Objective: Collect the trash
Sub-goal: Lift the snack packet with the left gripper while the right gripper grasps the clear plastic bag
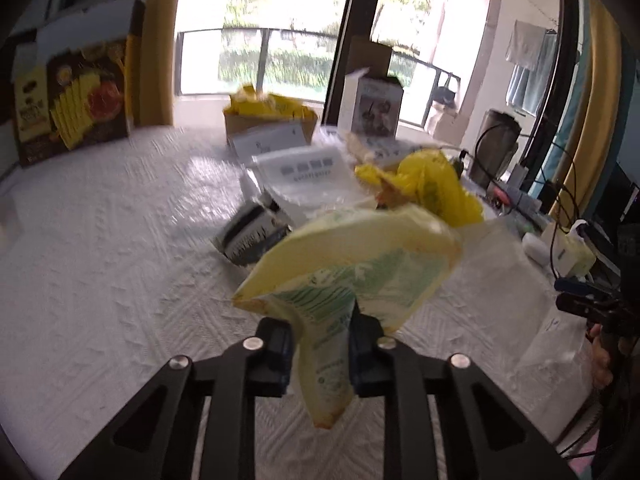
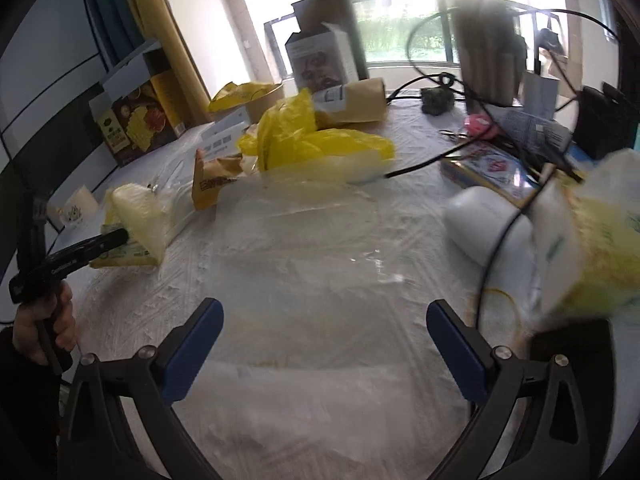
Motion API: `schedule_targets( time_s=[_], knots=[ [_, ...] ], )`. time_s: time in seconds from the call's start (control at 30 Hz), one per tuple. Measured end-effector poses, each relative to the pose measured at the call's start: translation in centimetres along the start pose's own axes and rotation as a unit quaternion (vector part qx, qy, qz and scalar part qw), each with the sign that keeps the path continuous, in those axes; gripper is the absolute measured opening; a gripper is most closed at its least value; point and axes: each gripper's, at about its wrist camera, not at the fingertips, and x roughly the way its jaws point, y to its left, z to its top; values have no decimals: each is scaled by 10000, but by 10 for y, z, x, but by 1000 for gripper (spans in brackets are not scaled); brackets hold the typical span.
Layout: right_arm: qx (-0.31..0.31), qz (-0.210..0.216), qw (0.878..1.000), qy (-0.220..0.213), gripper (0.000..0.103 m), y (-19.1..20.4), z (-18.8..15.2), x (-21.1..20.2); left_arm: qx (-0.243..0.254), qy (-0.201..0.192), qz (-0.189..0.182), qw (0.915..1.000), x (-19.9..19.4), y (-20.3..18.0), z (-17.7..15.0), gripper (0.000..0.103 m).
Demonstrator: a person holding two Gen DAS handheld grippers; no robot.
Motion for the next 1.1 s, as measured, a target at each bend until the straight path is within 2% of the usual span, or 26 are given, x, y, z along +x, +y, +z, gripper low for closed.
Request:
schedule_targets(
  time_s=[0.13, 0.23, 0.33, 0.47, 0.6, 0.77, 0.97, 1.1],
  knots=[
    [108, 70, 9998, 179, 101, -1, -11, 1, 19, -302, 20, 9995, -32, -6, -5, 16],
    [241, 149, 9995, 125, 101, -1, -19, -6, -73, -466, -6, 9989, -53, -8, -12, 15],
    [365, 273, 9990, 40, 101, 0, -31, -15, -165, -542, -114, 9983, -70, -14, -23, 14],
    [349, 324, 9989, 10, 101, 7, -43, -25, -107, -616, -55, 9980, -86, -24, -37, 13],
    [499, 577, 9971, -12, 101, 13, -51, -31, -196, -688, -143, 9973, -100, -26, -46, 13],
    [820, 895, 9924, -179, 100, 18, -39, -20, -207, -812, -89, 9964, -116, -25, -51, 13],
    [1524, 973, 9831, -267, 100, 11, -22, -1, -325, -938, -130, 9950, -134, -18, -57, 13],
    [1932, 1025, 9750, -397, 100, 3, -19, -5, -423, -1030, -104, 9937, -144, -13, -62, 13]
  ],
)
